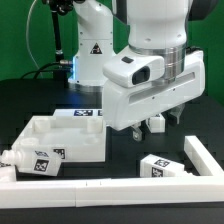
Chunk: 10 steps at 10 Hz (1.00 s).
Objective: Assemble one leg
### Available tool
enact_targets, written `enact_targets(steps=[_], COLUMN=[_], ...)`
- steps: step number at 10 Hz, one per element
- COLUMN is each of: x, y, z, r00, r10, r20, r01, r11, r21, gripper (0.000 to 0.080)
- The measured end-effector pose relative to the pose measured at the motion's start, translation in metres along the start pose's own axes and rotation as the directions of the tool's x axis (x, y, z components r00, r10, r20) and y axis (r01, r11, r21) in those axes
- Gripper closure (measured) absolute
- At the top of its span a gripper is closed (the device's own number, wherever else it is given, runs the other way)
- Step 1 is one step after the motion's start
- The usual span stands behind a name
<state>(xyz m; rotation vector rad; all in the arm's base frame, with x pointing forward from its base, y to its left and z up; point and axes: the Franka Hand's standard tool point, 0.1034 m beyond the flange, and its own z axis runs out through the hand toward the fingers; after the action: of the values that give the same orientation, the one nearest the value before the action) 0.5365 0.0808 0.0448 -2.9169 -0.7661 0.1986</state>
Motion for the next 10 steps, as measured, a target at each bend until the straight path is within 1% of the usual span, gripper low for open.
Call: enact_targets(steps=[2,3,4,5,6,7,8,10], x=[-0.001,-0.003,0.001,0.014,0.025,0.034,0.038,0.040], y=[0.001,0.005,0.016,0.031,0.041,0.045,0.045,0.050], z=[0.002,0.009,0.006,-0.002,-0.005,-0.005,-0.002,0.009], r00=[1.000,0.999,0.998,0.996,0.994,0.993,0.993,0.993], r10=[-0.004,-0.033,-0.055,-0.084,-0.095,-0.099,-0.098,-0.097], r20=[0.001,-0.013,-0.017,-0.038,-0.051,-0.062,-0.070,-0.071], r01=[0.004,0.033,0.054,0.082,0.093,0.095,0.094,0.092], r11=[1.000,0.999,0.998,0.996,0.994,0.994,0.994,0.994], r21=[0.000,-0.012,-0.021,-0.043,-0.054,-0.060,-0.063,-0.063], gripper=[0.0150,0.0150,0.0150,0.0150,0.0150,0.0150,0.0150,0.0150])
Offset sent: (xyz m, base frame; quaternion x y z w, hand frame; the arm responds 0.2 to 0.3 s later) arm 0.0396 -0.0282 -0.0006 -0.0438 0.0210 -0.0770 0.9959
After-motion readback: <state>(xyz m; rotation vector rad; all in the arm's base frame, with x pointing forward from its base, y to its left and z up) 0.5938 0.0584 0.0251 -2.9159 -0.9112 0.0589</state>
